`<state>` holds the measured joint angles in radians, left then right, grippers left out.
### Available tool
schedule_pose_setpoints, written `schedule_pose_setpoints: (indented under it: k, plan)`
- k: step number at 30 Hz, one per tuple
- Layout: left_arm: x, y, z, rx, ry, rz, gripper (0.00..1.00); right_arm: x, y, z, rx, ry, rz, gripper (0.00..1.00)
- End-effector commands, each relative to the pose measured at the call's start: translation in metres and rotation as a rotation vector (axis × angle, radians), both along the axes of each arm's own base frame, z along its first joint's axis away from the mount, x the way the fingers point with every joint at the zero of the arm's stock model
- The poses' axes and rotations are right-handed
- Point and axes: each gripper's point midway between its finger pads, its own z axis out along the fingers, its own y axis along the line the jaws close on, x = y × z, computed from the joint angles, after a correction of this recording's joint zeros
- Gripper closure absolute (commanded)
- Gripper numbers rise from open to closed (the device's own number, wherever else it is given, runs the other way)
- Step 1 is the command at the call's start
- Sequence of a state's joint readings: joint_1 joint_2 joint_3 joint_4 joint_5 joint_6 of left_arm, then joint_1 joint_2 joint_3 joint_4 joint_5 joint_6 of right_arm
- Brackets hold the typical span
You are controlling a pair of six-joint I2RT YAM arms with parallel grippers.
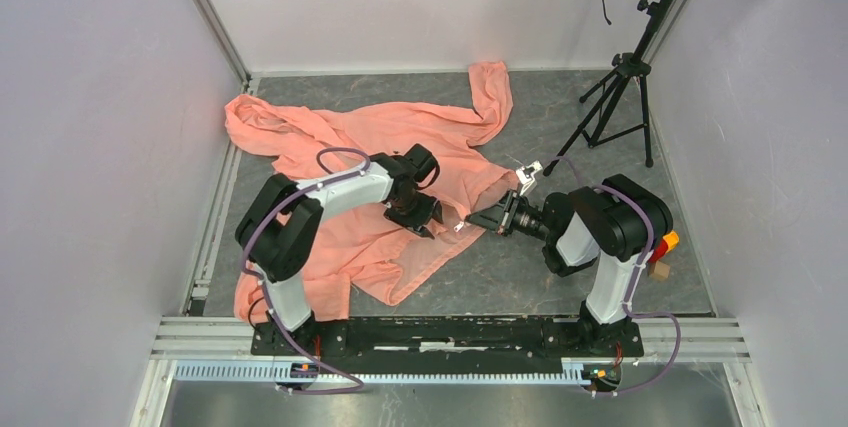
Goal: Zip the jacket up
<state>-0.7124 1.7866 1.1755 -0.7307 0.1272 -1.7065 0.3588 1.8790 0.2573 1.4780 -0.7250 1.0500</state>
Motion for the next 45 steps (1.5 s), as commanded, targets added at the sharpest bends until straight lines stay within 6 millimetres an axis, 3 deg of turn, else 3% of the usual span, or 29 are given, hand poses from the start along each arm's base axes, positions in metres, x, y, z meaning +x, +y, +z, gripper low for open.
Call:
schedule_pose_setpoints:
  k: [1, 15, 17, 20, 22, 23, 28, 30, 34, 41, 45]
  plan:
    - [0.006, 0.002, 0.0, 0.033, 0.052, 0.072, 0.51, 0.002, 0.0, 0.08, 0.146, -0.411, -0.001, 1.0]
    - [0.022, 0.0, -0.01, 0.058, 0.048, 0.102, 0.53, 0.002, 0.0, 0.08, 0.15, -0.408, 0.001, 1.0]
    - [0.027, 0.002, -0.01, 0.065, 0.013, 0.092, 0.57, 0.002, 0.0, 0.08, 0.15, -0.408, 0.001, 1.0]
    - [0.033, 0.005, -0.005, 0.062, -0.054, 0.075, 0.75, 0.002, 0.001, 0.08, 0.151, -0.406, 0.005, 1.0]
    - [0.035, 0.01, 0.0, 0.054, -0.119, 0.058, 0.82, 0.002, 0.004, 0.079, 0.148, -0.402, 0.017, 1.0]
    - [0.036, 0.015, 0.0, 0.057, -0.159, 0.042, 0.9, 0.001, 0.005, 0.079, 0.147, -0.404, 0.024, 1.0]
    - [0.039, 0.029, 0.011, 0.047, -0.386, -0.103, 0.98, -0.003, 0.012, 0.081, 0.166, -0.402, 0.061, 1.0]
    - [0.041, 0.028, 0.018, -0.002, -0.526, -0.186, 0.98, -0.006, 0.015, 0.087, 0.198, -0.4, 0.079, 1.0]
    - [0.044, 0.014, 0.051, -0.194, -0.885, -0.286, 0.98, -0.011, 0.025, 0.089, 0.218, -0.398, 0.114, 1.0]
    - [0.03, 0.027, 0.093, -0.213, -1.36, -0.453, 0.98, -0.012, 0.036, 0.089, 0.216, -0.399, 0.135, 1.0]
    - [0.023, 0.029, 0.104, -0.195, -1.544, -0.534, 0.98, -0.012, 0.04, 0.088, 0.221, -0.403, 0.142, 1.0]
